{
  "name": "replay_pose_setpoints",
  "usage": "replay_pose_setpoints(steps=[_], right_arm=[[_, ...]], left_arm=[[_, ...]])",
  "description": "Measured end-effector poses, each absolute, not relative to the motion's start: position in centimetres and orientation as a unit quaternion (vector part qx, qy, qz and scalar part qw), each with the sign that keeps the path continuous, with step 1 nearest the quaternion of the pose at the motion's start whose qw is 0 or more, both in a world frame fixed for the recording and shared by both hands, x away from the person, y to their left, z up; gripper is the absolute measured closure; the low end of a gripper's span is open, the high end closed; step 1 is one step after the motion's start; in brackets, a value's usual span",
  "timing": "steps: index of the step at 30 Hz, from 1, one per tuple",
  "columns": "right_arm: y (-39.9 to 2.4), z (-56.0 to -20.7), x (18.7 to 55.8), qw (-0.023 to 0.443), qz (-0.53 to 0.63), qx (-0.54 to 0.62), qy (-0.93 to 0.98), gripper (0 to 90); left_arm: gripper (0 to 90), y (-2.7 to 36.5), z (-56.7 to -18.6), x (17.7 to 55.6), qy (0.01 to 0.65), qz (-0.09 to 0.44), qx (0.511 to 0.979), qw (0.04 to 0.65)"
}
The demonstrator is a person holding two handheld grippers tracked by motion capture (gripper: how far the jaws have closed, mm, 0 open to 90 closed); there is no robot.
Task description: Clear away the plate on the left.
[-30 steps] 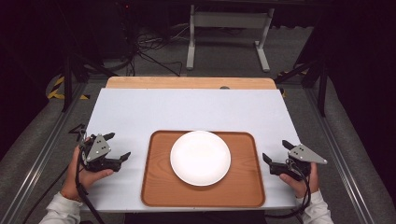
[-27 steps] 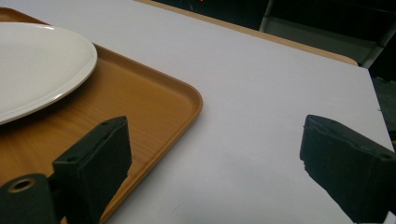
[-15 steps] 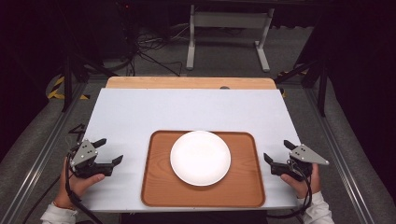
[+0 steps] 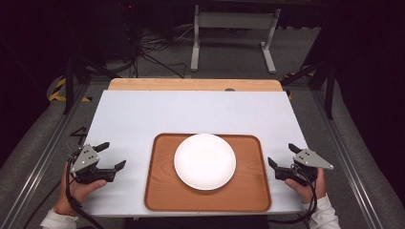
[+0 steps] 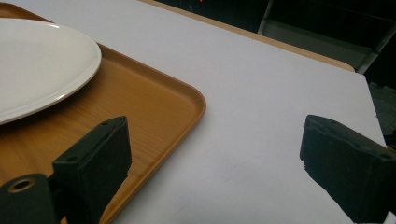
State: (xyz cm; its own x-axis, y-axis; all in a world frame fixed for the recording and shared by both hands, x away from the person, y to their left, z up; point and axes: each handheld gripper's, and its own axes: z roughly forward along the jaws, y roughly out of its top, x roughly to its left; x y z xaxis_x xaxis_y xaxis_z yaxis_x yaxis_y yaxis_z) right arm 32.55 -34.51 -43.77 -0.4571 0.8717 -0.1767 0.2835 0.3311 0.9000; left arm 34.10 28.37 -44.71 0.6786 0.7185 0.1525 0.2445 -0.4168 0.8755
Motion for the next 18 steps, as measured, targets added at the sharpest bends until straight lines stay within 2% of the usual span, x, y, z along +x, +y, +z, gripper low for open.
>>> replay_pose_setpoints(steps=[18], right_arm=[[-34.71,-43.87,32.62,0.343,0.429,0.393,0.738,9.6]], left_arm=[[15.0,27.86,-44.53,34.09,0.296,0.266,0.804,0.441]])
